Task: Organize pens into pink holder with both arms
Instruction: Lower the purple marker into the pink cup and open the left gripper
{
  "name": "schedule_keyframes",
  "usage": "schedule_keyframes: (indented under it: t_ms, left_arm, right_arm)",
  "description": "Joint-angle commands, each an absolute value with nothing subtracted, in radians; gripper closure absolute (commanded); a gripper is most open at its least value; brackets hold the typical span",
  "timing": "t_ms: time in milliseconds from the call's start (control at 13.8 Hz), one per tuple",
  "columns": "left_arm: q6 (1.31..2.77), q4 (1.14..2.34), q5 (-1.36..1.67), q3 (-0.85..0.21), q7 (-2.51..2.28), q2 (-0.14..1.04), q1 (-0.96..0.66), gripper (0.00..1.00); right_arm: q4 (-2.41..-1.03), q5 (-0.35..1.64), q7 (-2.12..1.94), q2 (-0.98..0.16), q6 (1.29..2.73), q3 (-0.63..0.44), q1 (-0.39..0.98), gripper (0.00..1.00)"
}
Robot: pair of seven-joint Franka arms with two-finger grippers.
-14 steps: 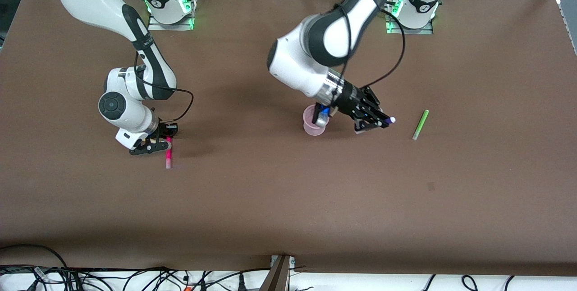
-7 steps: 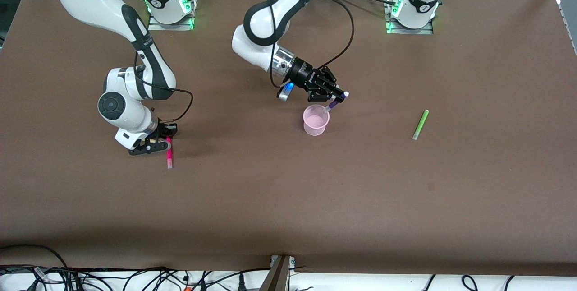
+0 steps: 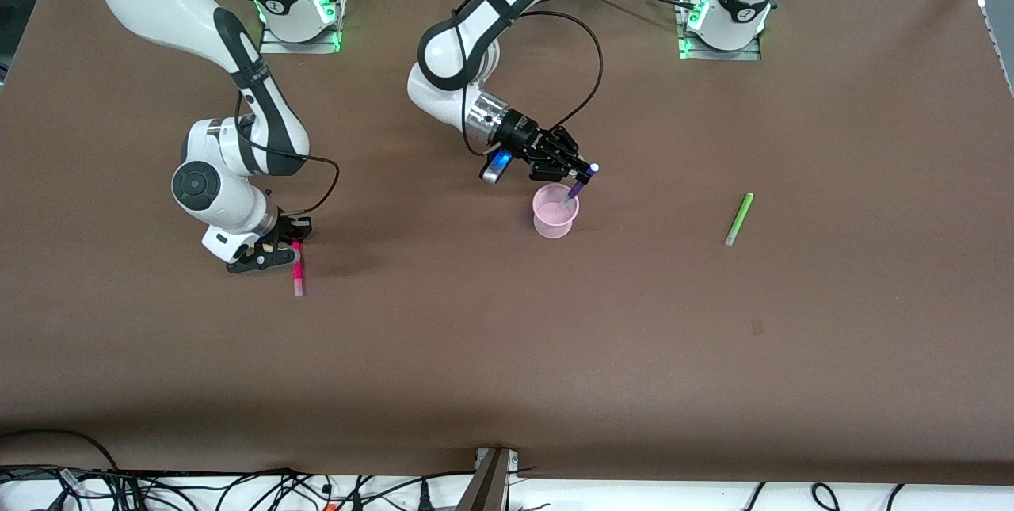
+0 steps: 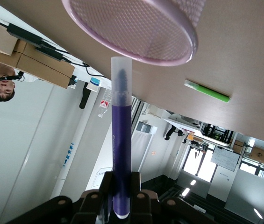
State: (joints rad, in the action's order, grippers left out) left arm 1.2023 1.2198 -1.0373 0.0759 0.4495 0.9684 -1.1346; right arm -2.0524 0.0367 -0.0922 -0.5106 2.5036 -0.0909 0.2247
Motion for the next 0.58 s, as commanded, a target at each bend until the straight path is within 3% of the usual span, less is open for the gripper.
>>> schedule_keyframes:
  t_ms: [0, 72, 217, 507]
  left_arm:
    - [1.178, 1.154, -1.055, 0.094, 0.437, 1.011, -1.161, 1.00]
    - [1.180, 1.154, -1.055, 0.094, 0.431, 1.011, -1.157, 0.98]
    - [1.180, 1.154, -1.049, 0.094, 0.416, 1.008, -1.152, 0.00]
    - [1.178, 1.152, -1.006, 0.095, 0.410, 0.951, -1.115, 0.00]
  right_arm:
    - [-2.046, 0.060, -0.115, -0.505, 2.503, -0.084, 0.221, 0.90]
    - [-2.045, 0.060, -0.115, -0.505, 2.497, -0.084, 0.221, 0.90]
    - [-2.045, 0.060, -0.115, -0.503, 2.494, -0.083, 0.221, 0.90]
    - [-2.043, 0.060, -0.115, -0.503, 2.494, -0.084, 0.221, 0.90]
